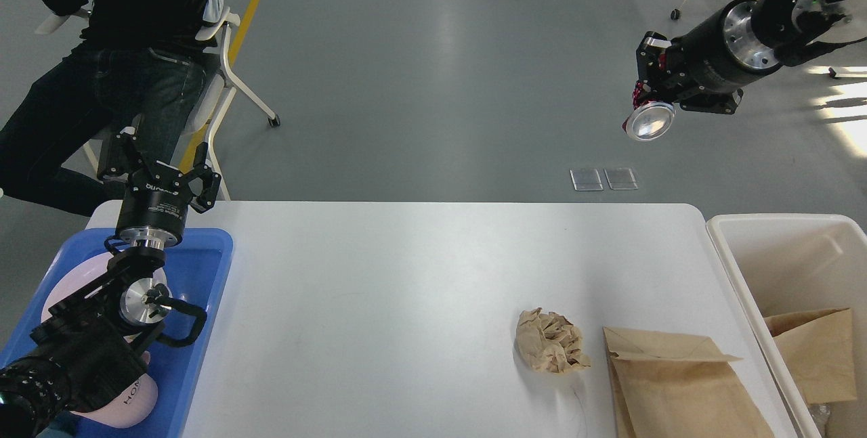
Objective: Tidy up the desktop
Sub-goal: 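Lift the red can and drop it into the white bin, then raise the right gripper up from the bin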
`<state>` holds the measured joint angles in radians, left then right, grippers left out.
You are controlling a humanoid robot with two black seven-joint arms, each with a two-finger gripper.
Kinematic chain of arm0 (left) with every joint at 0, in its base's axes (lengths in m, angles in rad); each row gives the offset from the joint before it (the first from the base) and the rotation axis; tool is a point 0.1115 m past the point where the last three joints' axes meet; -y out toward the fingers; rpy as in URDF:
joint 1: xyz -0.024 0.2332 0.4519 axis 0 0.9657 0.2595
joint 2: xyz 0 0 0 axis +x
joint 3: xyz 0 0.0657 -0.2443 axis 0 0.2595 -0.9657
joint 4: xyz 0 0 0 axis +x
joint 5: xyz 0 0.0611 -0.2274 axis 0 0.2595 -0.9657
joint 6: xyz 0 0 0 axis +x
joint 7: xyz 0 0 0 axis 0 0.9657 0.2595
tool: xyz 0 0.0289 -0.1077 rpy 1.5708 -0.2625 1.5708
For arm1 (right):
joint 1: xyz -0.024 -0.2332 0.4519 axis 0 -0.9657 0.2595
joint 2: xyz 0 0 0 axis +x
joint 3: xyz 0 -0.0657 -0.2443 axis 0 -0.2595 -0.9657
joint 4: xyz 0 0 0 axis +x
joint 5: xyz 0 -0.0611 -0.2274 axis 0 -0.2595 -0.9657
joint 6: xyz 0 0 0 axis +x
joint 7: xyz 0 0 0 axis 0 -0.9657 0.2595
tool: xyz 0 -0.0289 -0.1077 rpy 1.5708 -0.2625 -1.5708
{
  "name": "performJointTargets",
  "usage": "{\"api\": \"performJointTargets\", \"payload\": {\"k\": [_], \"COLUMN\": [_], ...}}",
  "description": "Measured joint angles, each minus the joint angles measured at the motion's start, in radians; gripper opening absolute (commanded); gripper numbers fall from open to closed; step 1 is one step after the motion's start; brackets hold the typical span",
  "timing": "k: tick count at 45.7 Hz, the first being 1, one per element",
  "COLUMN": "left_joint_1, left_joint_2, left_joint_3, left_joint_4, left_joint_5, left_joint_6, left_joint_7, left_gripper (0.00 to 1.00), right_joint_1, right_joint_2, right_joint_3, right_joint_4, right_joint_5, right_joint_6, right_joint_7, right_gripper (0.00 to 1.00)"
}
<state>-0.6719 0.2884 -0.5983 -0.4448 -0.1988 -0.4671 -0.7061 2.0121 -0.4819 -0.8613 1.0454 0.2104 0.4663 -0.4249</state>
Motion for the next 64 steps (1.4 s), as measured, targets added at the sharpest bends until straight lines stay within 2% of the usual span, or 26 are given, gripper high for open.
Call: {"api": "performJointTargets", "payload": {"k": [7,13,22,23,26,27,28,29,33,34,35,37,45,51,56,64], "left_joint_1": [0.0,0.0,0.0,0.0,0.0,0.0,0.0,0.0,0.0,0.0,0.0,0.0,0.0,0.0,0.0,0.0], "left_joint_2": [0.0,0.0,0.0,0.0,0.0,0.0,0.0,0.0,0.0,0.0,0.0,0.0,0.0,0.0,0.0,0.0], "left_joint_3": [0.0,0.0,0.0,0.0,0.0,0.0,0.0,0.0,0.0,0.0,0.0,0.0,0.0,0.0,0.0,0.0], "left_joint_4": [0.0,0.0,0.0,0.0,0.0,0.0,0.0,0.0,0.0,0.0,0.0,0.0,0.0,0.0,0.0,0.0], "left_joint_5": [0.0,0.0,0.001,0.001,0.001,0.001,0.001,0.001,0.0,0.0,0.0,0.0,0.001,0.001,0.001,0.001], "left_joint_6": [0.0,0.0,0.0,0.0,0.0,0.0,0.0,0.0,0.0,0.0,0.0,0.0,0.0,0.0,0.0,0.0], "left_joint_7": [0.0,0.0,0.0,0.0,0.0,0.0,0.0,0.0,0.0,0.0,0.0,0.0,0.0,0.0,0.001,0.001], "left_gripper": [0.97,0.97,0.97,0.97,0.97,0.96,0.97,0.97,0.97,0.97,0.97,0.97,0.97,0.97,0.97,0.97], "right_joint_1": [-0.062,-0.132,-0.386,-0.417,-0.514,-0.553,-0.577,-0.604,-0.701,-0.722,-0.74,-0.777,-0.871,-0.876,-0.826,-0.637], "right_joint_2": [-0.025,-0.11,-0.206,-0.208,-0.21,-0.209,-0.208,-0.207,-0.204,-0.203,-0.202,-0.198,-0.162,-0.153,-0.133,-0.123], "right_joint_3": [-0.033,-0.074,-0.067,-0.064,-0.048,-0.035,-0.026,-0.015,0.022,0.028,0.033,0.04,0.052,0.055,0.047,-0.055], "right_joint_4": [-0.014,-0.029,-0.18,-0.201,-0.265,-0.288,-0.301,-0.315,-0.368,-0.382,-0.396,-0.426,-0.519,-0.514,-0.44,-0.254], "right_joint_5": [-0.002,-0.007,-0.014,-0.014,-0.012,-0.012,-0.011,-0.011,-0.012,-0.013,-0.013,-0.014,-0.013,-0.009,-0.007,-0.008], "right_joint_6": [-0.044,-0.1,-0.212,-0.219,-0.243,-0.253,-0.26,-0.267,-0.301,-0.309,-0.316,-0.328,-0.373,-0.372,-0.363,-0.331], "right_joint_7": [0.0,0.0,0.001,0.002,0.003,0.003,0.003,0.003,0.003,0.004,0.004,0.004,0.006,0.007,0.008,0.008], "right_gripper": [0.0,0.0,0.0,0.04,0.26,0.41,0.49,0.52,0.53,0.56,0.68,1.0,1.0,1.0,1.0,1.0]}}
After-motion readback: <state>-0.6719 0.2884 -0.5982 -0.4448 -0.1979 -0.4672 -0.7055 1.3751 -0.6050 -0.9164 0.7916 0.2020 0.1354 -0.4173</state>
